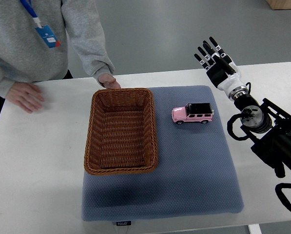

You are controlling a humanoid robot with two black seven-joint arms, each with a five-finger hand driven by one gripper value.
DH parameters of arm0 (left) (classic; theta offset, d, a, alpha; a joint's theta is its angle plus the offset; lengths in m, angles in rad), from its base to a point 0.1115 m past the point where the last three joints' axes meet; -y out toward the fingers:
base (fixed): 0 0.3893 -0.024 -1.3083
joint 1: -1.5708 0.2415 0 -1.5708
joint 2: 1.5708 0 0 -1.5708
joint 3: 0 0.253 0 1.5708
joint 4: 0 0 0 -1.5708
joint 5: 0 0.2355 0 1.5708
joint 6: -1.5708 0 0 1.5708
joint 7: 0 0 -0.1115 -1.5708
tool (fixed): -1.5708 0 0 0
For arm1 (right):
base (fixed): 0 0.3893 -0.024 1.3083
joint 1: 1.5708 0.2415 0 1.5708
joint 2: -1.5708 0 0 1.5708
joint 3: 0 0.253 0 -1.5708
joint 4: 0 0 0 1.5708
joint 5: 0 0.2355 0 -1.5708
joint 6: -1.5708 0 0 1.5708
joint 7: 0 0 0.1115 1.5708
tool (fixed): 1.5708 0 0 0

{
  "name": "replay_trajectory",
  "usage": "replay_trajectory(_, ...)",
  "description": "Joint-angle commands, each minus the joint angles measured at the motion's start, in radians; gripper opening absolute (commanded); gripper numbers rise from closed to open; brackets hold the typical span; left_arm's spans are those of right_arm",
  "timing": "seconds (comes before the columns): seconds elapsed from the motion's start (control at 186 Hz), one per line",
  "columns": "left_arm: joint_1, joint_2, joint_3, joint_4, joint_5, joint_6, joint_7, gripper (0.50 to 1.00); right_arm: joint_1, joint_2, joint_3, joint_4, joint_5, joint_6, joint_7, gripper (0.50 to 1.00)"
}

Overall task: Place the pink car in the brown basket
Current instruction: 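Reach the right hand forward over the pink toy car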

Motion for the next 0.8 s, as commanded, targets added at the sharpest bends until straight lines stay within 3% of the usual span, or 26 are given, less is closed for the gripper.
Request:
replay_trajectory(0.0,0.0,0.0,0.0,0.0,0.0,0.0,0.0,1.0,0.0,0.0,-0.002,0.0,0.0,0.003,0.0,0.909)
replay_trajectory(0.183,0.0,0.0,-0.005,0.002,0.0,0.0,0.0,1.0,0.003,-0.001,-0.003,0.002,-0.041,0.006,0.0,0.909)
replay_trajectory(0.323,0.0,0.0,-0.002,0.002,0.0,0.0,0.0,1.0,0.052,-0.043,-0.026,0.008,-0.278,0.023,-0.005,0.907)
replay_trajectory(0.436,0.0,0.0,-0.002,0.002,0.0,0.0,0.0,1.0,0.156,-0.182,-0.21,0.039,-0.669,0.084,-0.015,0.907)
replay_trajectory(0.587,0.0,0.0,-0.002,0.002,0.0,0.0,0.0,1.0,0.337,-0.353,-0.552,0.219,-1.126,0.124,-0.038,0.907)
replay_trajectory(0.684,0.0,0.0,0.0,0.0,0.0,0.0,0.0,1.0,0.411,-0.38,-0.727,0.325,-1.206,0.153,-0.092,0.907)
replay_trajectory(0.797,0.0,0.0,0.002,0.0,0.0,0.0,0.0,1.0,0.414,-0.348,-0.784,0.327,-1.209,0.121,-0.101,0.907)
